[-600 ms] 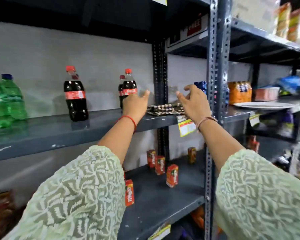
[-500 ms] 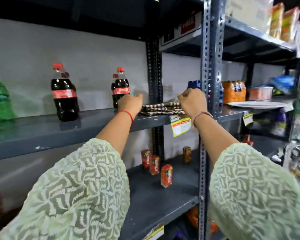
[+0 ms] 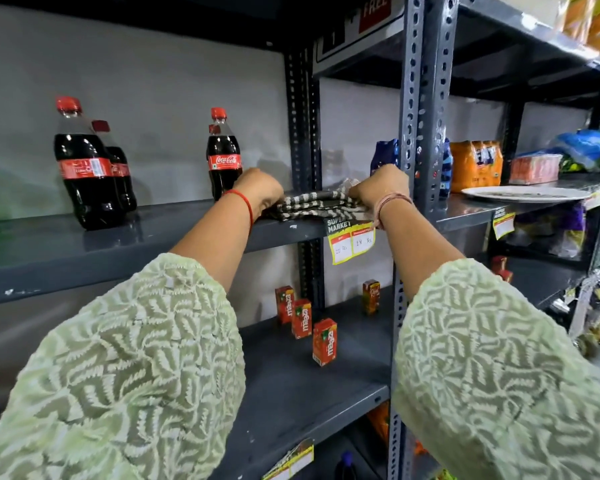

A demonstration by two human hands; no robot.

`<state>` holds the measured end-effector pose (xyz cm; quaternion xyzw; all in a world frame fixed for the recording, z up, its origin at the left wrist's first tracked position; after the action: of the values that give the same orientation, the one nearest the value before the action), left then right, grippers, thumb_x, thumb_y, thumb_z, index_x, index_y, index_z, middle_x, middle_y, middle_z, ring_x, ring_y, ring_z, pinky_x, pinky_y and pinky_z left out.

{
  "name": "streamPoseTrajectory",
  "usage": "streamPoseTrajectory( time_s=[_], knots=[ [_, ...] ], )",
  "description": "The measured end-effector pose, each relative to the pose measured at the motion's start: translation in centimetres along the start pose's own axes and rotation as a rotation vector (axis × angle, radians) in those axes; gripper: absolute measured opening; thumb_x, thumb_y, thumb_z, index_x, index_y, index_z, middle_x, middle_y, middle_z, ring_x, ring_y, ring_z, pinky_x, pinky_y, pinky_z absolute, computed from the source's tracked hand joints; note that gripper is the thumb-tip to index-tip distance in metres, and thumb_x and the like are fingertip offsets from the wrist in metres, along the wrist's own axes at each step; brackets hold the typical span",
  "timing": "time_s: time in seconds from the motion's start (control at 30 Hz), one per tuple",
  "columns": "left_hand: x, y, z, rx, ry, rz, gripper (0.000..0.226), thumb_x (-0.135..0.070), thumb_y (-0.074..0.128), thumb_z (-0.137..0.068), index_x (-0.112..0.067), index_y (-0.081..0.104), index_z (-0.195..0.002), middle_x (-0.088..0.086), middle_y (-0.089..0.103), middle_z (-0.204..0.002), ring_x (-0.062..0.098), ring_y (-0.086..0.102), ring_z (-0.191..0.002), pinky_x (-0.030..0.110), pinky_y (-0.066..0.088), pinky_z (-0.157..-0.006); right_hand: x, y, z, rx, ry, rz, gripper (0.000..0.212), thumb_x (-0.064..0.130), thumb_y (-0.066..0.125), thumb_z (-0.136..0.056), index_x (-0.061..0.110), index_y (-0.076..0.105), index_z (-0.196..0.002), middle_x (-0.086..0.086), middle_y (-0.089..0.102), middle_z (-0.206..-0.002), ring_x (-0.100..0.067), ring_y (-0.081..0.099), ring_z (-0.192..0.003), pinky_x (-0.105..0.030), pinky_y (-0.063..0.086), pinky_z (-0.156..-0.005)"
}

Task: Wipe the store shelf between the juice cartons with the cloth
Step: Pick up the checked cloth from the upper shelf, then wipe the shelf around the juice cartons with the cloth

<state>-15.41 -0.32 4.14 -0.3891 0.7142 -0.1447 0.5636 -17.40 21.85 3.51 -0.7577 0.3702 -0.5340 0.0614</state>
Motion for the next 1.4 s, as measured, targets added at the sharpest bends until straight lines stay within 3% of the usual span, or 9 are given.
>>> streamPoseTrajectory(
  time_s=[0.1,0.23,0.33,0.53,0.7,0.87,1.0,1.17,1.4],
  knots=[
    [-0.6,-0.3,1.2,-0.075,0.091,0.272,0.031,0.007,0.060,-0.075,-0.006,0.065,-0.102,0.000,0.060,-0.095,0.003,0.051,-0.065,0.004,0.043,-0.052,-1.2,-1.1,0.6,-0.018,0.025,-0.146,0.042,0.023,0.075,-0.073,0.013,0.040,-0.053,-0.001,0.047,-0.058,-0.009,0.044,-0.052,-0.010,0.034,-0.031],
    [-1.6,-1.0,4.2,-0.176,0.240,0.519,0.043,0.014,0.064,-0.065,-0.011,0.067,-0.100,0.003,0.067,-0.108,0.013,0.061,-0.092,0.022,0.051,-0.086,-3.4,-2.4,2.5,-0.172,0.046,-0.549,0.030,0.014,0.081,-0.066,0.020,0.052,-0.063,-0.001,0.059,-0.081,-0.014,0.057,-0.075,-0.019,0.051,-0.065],
    [-2.1,-1.4,6.7,-0.161,0.292,0.631,0.043,0.011,0.064,-0.065,-0.010,0.066,-0.103,0.001,0.066,-0.094,0.019,0.062,-0.096,0.041,0.051,-0.092,-4.3,-3.9,4.8,-0.285,0.003,-0.812,0.035,0.006,0.081,-0.064,0.023,0.051,-0.061,0.000,0.059,-0.076,-0.015,0.055,-0.072,-0.023,0.049,-0.066],
    [-0.5,-0.2,14.9,-0.210,0.472,0.518,0.041,-0.016,0.068,-0.063,-0.041,0.062,-0.095,-0.004,0.063,-0.100,0.014,0.060,-0.099,0.035,0.049,-0.094,-9.4,-4.5,11.3,-0.302,-0.052,-1.044,0.027,0.004,0.080,-0.065,0.021,0.059,-0.071,-0.009,0.059,-0.079,-0.020,0.053,-0.071,-0.025,0.049,-0.063],
    [7.8,6.9,17.9,-0.194,0.307,0.402,0.043,-0.016,0.070,-0.067,-0.039,0.059,-0.101,-0.001,0.058,-0.101,0.008,0.056,-0.091,0.022,0.045,-0.087,-15.9,-0.1,15.3,-0.206,0.066,-0.894,0.029,0.002,0.077,-0.069,0.023,0.058,-0.073,0.002,0.052,-0.067,-0.008,0.046,-0.059,-0.015,0.044,-0.054],
    [17.8,16.4,18.0,0.023,-0.109,0.419,0.028,-0.006,0.070,-0.073,-0.029,0.064,-0.088,-0.003,0.059,-0.096,-0.005,0.056,-0.066,0.001,0.041,-0.055,-22.8,7.4,15.5,0.057,0.253,-0.531,0.027,0.011,0.079,-0.070,0.027,0.058,-0.069,0.004,0.052,-0.066,-0.015,0.049,-0.065,-0.030,0.046,-0.065],
    [22.5,21.0,17.3,0.107,-0.277,0.394,0.027,-0.004,0.072,-0.071,-0.029,0.063,-0.078,0.011,0.065,-0.101,0.018,0.060,-0.078,0.029,0.045,-0.071,-26.0,11.9,15.1,0.173,0.291,-0.354,0.019,0.013,0.077,-0.074,0.015,0.059,-0.081,0.000,0.057,-0.078,-0.017,0.053,-0.077,-0.027,0.041,-0.069],
    [25.1,23.4,15.2,0.092,-0.324,0.251,0.025,-0.005,0.071,-0.072,-0.015,0.068,-0.095,0.022,0.068,-0.101,0.037,0.062,-0.091,0.033,0.047,-0.074,-28.1,16.0,13.9,0.233,0.248,-0.203,0.016,0.016,0.072,-0.079,0.013,0.059,-0.088,-0.004,0.058,-0.087,-0.020,0.054,-0.082,-0.023,0.036,-0.068],
    [26.6,25.6,14.0,0.143,-0.222,-0.010,0.030,-0.014,0.065,-0.080,-0.011,0.064,-0.109,0.016,0.065,-0.114,0.029,0.059,-0.103,0.029,0.043,-0.087,-30.1,19.6,14.1,0.314,0.174,0.087,0.030,0.023,0.067,-0.083,0.003,0.065,-0.105,-0.019,0.069,-0.106,-0.035,0.058,-0.105,-0.037,0.044,-0.086]
  ],
)
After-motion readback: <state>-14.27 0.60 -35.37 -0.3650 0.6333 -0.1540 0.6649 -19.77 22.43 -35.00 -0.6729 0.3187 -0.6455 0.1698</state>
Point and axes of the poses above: each hand's wrist, its own z-axis away from the middle knuckle, its own y-axis out of the palm, x = y × z, the point moved 9 cm from there along -z, towards the middle knuckle
